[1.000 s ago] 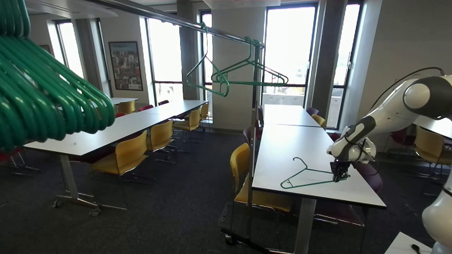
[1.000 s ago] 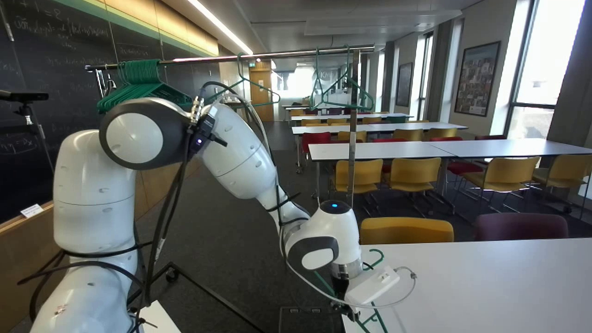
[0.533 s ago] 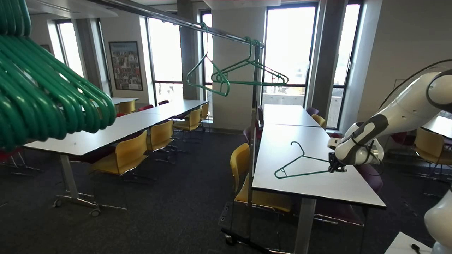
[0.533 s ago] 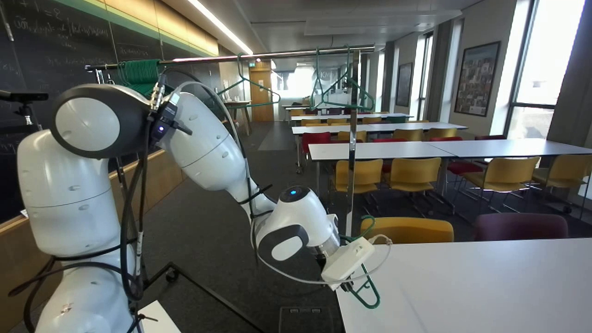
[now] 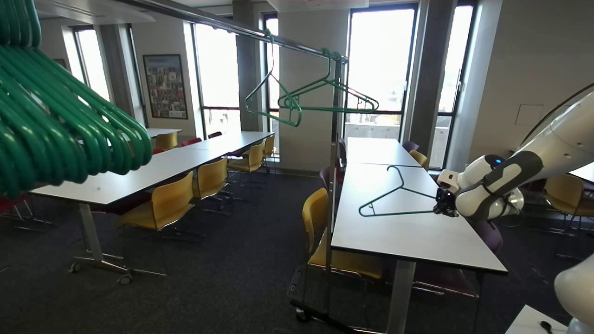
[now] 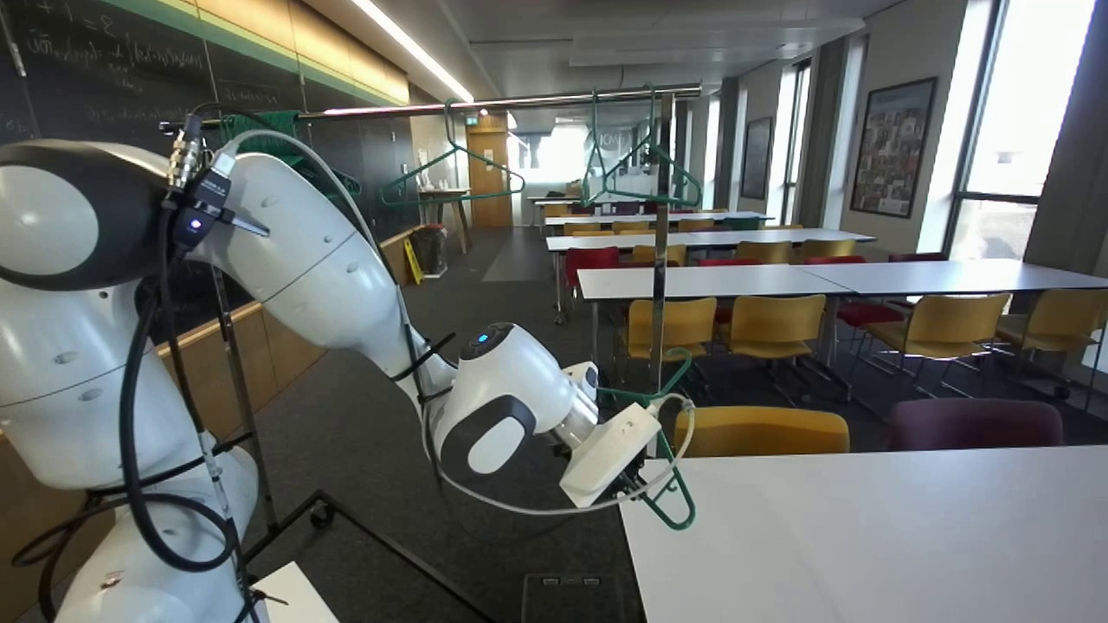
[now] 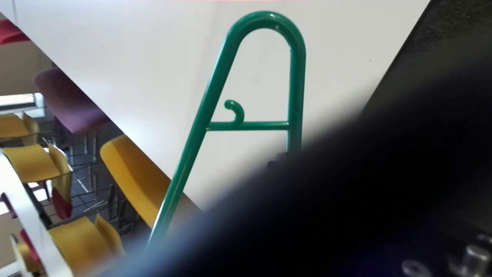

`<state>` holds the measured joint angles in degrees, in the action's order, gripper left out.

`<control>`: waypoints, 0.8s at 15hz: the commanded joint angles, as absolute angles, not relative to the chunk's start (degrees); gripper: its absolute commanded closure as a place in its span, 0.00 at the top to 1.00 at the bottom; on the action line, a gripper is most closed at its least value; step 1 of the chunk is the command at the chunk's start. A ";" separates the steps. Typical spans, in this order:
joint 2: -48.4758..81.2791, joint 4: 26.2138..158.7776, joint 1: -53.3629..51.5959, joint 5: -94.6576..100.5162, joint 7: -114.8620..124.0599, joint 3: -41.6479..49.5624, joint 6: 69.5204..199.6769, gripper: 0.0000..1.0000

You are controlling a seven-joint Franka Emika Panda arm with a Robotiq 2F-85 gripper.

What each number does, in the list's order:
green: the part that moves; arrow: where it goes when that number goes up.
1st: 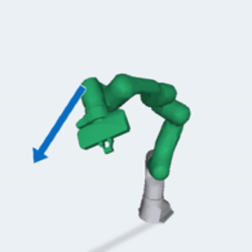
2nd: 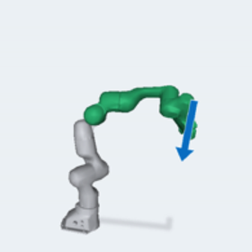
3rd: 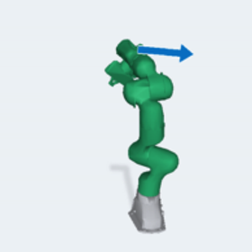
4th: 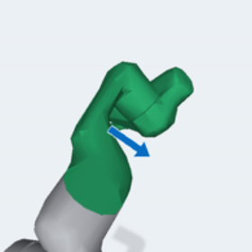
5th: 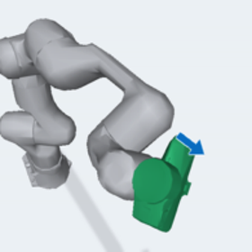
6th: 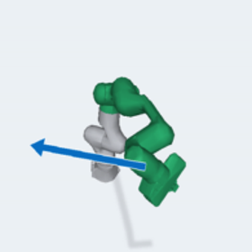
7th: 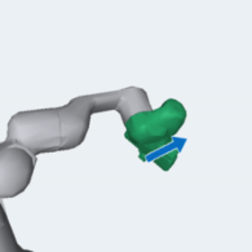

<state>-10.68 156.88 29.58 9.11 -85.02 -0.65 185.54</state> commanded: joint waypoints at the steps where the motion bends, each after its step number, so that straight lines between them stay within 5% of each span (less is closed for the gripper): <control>1: -23.72 164.09 44.29 8.50 -79.16 -15.92 189.24 0.02; 8: -40.63 158.85 65.33 5.63 -58.69 -47.38 185.51 0.02; 12: -50.64 158.97 65.90 8.54 -44.32 -54.97 181.76 0.02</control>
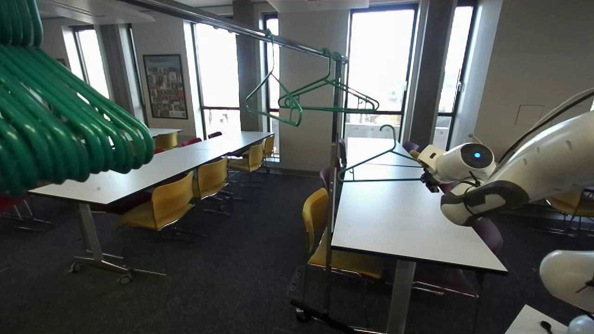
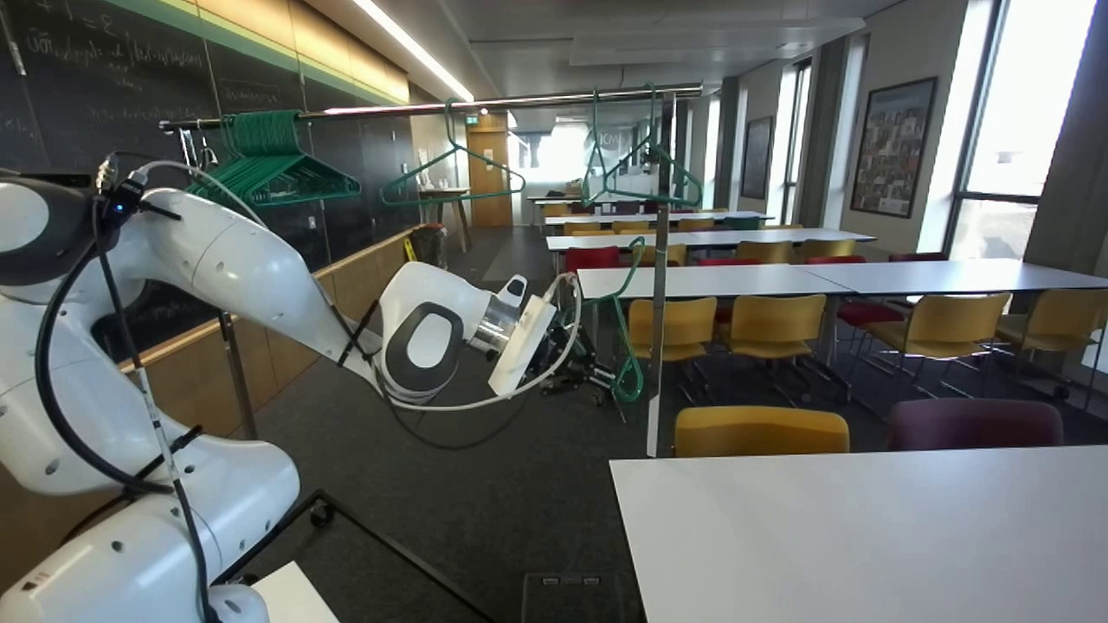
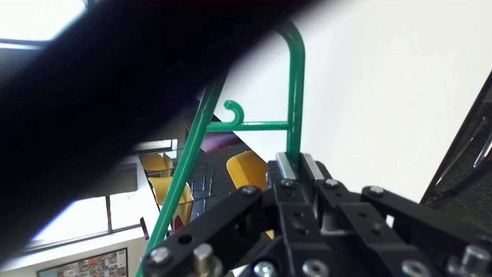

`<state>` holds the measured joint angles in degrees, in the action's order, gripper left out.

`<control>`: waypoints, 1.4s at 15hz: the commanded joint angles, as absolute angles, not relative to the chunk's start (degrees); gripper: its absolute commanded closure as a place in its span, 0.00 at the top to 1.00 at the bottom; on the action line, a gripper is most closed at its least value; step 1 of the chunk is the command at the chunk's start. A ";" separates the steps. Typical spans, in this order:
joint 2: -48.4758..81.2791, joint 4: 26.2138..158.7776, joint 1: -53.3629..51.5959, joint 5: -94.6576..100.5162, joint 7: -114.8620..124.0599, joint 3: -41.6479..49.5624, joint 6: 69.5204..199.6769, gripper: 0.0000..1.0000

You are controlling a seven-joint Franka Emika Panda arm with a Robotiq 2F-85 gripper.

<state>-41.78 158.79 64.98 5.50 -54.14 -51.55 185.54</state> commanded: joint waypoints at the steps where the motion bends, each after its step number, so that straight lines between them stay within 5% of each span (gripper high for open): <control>1: -52.75 159.23 64.85 9.84 -40.79 -55.47 180.13 0.02; 21: -67.76 157.42 45.26 28.50 -5.02 -53.09 151.54 0.02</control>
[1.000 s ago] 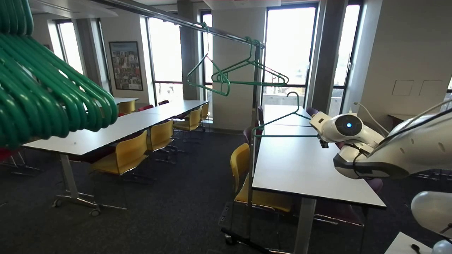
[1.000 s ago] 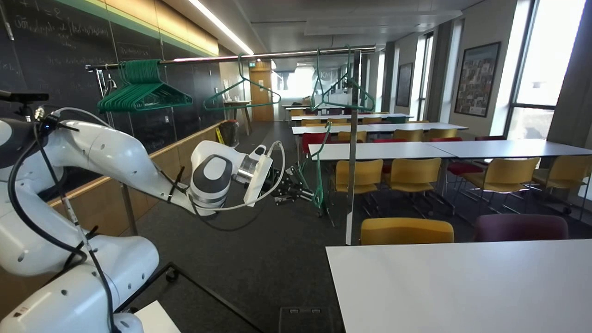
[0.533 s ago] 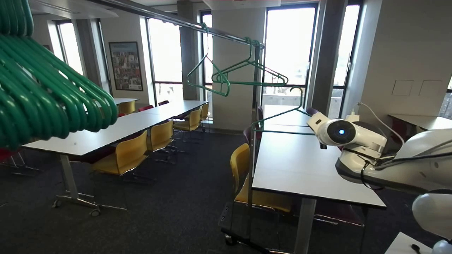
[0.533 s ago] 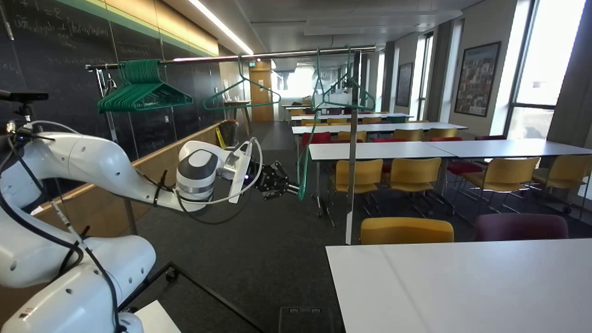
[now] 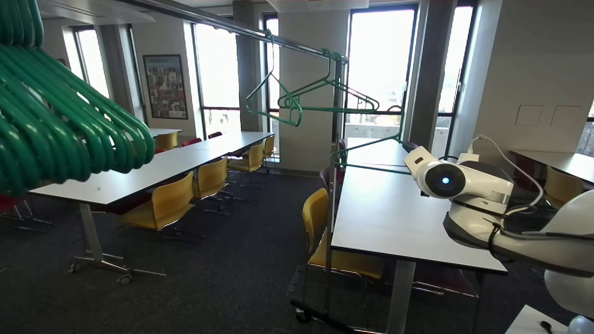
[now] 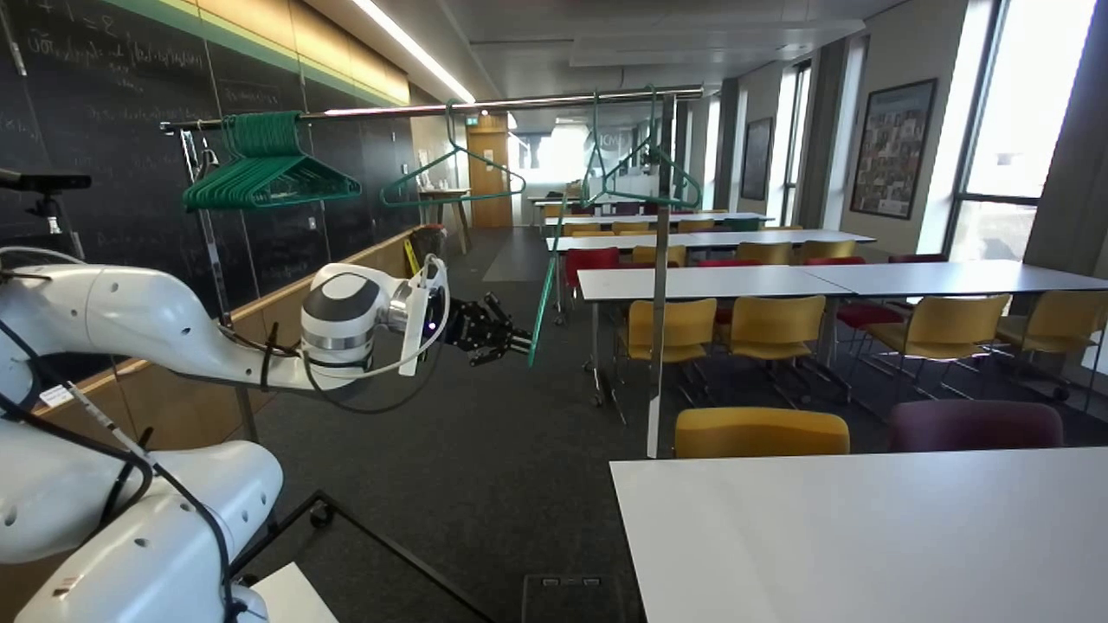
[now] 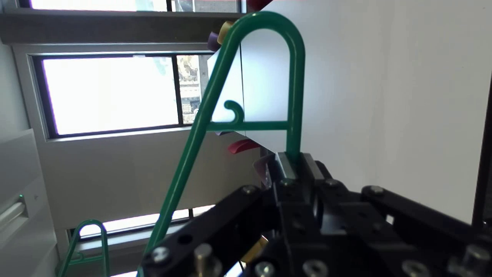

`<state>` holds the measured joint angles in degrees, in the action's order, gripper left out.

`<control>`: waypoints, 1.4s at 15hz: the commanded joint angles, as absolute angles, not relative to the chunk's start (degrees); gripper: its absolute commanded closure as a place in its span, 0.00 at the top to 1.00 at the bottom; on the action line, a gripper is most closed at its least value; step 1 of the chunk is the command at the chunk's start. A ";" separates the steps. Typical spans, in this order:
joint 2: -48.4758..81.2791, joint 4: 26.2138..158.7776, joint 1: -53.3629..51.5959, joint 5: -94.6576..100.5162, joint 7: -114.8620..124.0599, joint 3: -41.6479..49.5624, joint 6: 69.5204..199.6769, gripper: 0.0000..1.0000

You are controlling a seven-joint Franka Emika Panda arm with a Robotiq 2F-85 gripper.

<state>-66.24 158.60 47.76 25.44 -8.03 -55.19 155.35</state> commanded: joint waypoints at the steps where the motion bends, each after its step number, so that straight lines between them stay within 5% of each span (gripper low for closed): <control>1: -67.98 157.24 44.31 29.11 -4.52 -52.41 150.94 0.02; 14: -64.61 157.28 41.03 33.28 -3.39 -50.49 151.79 0.09; 15: -65.89 157.05 43.27 34.42 -2.66 -51.28 152.30 0.02; 21: -61.51 142.53 52.49 44.51 -3.69 -49.46 150.48 0.02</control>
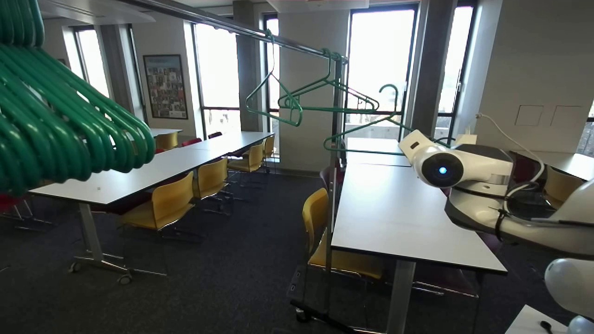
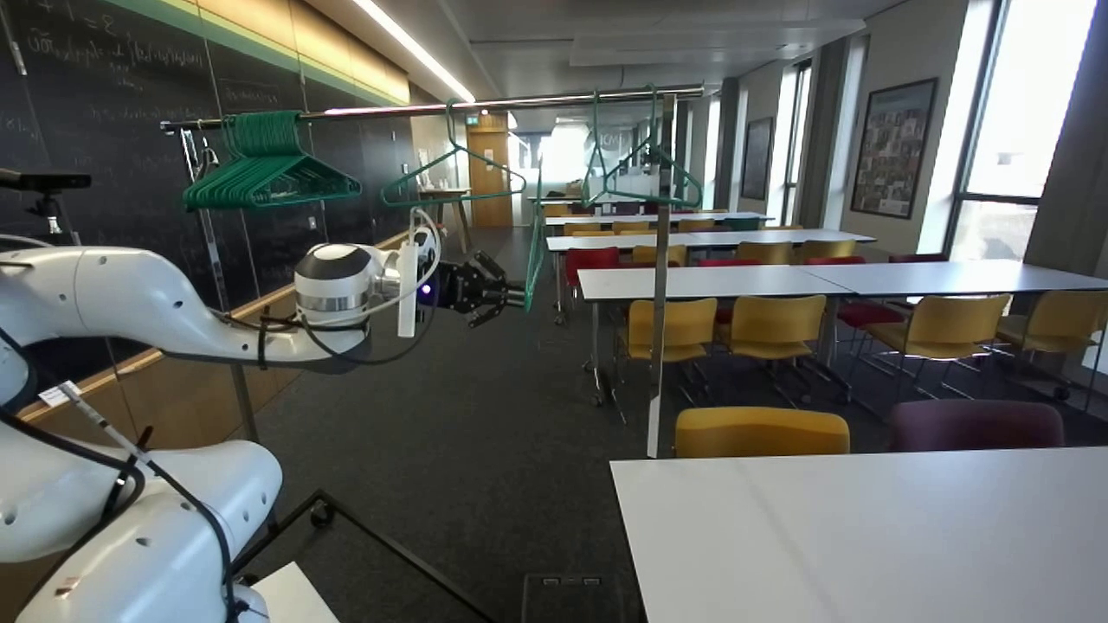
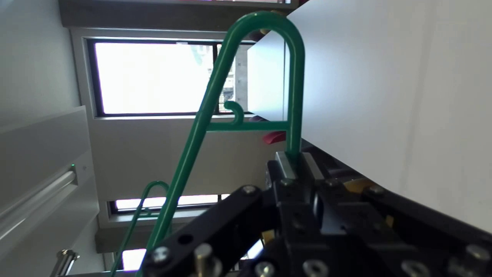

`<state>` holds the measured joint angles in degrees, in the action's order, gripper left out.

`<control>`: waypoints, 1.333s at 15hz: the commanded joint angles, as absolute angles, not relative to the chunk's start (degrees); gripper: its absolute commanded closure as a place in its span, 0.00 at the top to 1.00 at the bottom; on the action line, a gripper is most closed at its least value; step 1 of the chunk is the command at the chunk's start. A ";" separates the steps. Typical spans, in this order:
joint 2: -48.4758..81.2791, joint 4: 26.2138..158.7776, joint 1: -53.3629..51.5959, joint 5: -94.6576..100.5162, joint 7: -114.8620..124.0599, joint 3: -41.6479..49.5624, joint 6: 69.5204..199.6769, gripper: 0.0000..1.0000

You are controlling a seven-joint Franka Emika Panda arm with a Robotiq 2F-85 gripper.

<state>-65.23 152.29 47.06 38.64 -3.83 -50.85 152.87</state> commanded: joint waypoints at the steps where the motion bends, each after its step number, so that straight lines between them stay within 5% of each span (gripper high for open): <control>1: -60.15 139.03 54.16 46.18 -3.75 -49.28 149.89 0.02; 8: -47.20 118.04 60.81 57.24 -7.54 -55.27 136.19 0.02; 20: -18.58 99.80 50.71 75.64 -12.86 -64.21 108.28 0.02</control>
